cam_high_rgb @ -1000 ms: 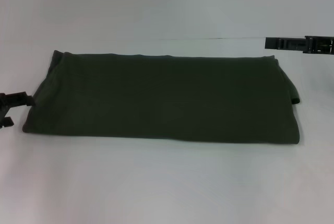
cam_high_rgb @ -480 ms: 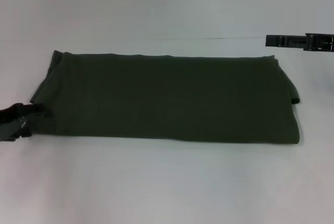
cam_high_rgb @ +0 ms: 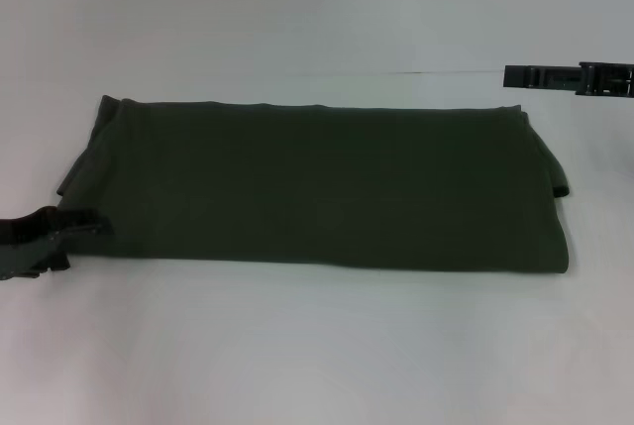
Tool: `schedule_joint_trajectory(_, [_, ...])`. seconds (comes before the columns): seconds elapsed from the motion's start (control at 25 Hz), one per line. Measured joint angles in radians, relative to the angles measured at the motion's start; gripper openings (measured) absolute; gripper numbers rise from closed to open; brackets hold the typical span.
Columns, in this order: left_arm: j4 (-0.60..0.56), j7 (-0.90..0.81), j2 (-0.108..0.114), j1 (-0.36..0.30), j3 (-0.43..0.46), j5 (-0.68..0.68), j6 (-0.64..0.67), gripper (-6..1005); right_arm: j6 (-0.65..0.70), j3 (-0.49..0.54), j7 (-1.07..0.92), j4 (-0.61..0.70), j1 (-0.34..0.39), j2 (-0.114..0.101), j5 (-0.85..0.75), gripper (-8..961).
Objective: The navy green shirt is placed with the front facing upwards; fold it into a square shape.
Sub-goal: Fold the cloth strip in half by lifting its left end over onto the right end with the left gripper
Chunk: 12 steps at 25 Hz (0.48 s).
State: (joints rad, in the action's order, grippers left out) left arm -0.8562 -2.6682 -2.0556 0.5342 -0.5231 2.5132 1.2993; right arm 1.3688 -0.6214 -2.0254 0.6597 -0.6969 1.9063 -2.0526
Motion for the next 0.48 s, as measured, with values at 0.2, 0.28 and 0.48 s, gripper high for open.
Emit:
schedule_joint_trajectory(0.2, [0.002, 0.001, 0.002, 0.003, -0.001, 0.002, -0.011, 876, 0.0, 0.0, -0.003, 0.0, -0.001, 0.0, -0.001, 905])
schedule_joint_trajectory(0.28, [0.003, 0.001, 0.002, 0.004, -0.001, 0.002, -0.014, 876, 0.001, 0.0, -0.004, 0.0, -0.001, 0.0, -0.001, 905])
schedule_joint_trajectory(0.48, [0.003, -0.002, 0.005, 0.009, -0.003, 0.021, -0.017, 876, 0.001, 0.0, -0.004, 0.0, -0.001, 0.0, -0.001, 905])
